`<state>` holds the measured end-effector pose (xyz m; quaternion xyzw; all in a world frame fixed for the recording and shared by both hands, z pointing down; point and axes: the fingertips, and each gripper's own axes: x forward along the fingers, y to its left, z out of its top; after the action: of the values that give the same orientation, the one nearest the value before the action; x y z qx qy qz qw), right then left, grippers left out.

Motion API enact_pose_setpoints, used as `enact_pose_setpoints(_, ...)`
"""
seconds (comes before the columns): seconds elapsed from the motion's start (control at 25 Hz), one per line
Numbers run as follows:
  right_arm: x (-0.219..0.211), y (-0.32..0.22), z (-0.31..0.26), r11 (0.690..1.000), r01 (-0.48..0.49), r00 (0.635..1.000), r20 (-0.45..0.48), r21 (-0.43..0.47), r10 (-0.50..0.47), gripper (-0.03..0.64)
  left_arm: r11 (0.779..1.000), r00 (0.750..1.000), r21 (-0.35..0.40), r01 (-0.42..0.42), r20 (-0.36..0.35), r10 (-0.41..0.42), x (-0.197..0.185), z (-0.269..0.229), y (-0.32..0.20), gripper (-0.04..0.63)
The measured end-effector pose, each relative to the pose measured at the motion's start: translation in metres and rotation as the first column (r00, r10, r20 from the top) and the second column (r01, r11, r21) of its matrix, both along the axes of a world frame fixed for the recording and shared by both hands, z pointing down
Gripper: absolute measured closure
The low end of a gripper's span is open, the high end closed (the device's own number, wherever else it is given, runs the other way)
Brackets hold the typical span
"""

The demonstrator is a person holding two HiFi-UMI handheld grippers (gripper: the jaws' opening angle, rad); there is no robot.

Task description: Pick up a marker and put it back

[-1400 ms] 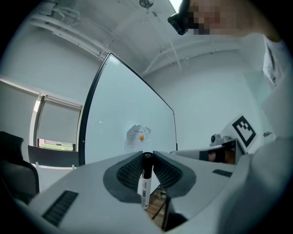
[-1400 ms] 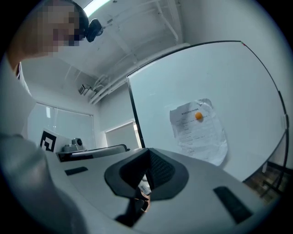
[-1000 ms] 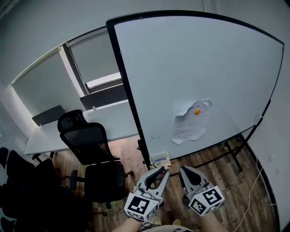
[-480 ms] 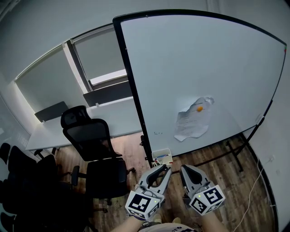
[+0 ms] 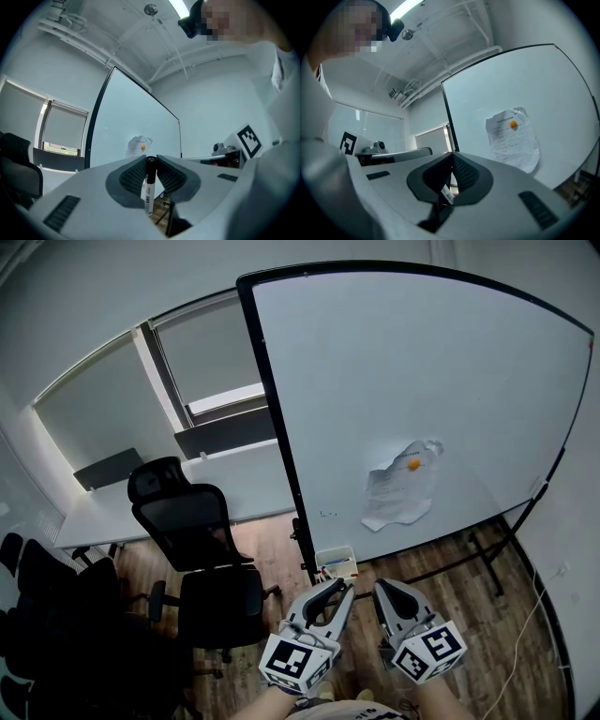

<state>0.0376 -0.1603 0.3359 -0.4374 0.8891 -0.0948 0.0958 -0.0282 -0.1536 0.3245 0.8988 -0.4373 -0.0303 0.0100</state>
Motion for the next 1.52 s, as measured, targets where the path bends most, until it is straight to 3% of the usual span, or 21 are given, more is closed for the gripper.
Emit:
enact_pose_setpoints(0.8,-0.025,-0.035,0.010,1.000,0.001,1.000,-0.010,-0.023,-0.002,0.604,0.997,0.997,0.002,0.079,0.008,-0.079,-0.039,0.015,-0.052,0.518)
enact_pose_setpoints(1.52,-0.037,-0.099,0.111,0.984,-0.081,0.997,0.004,-0.159,0.082,0.604,0.995,1.000,-0.099,0.020,0.007,-0.020,-0.040,0.145,-0.131,0.518)
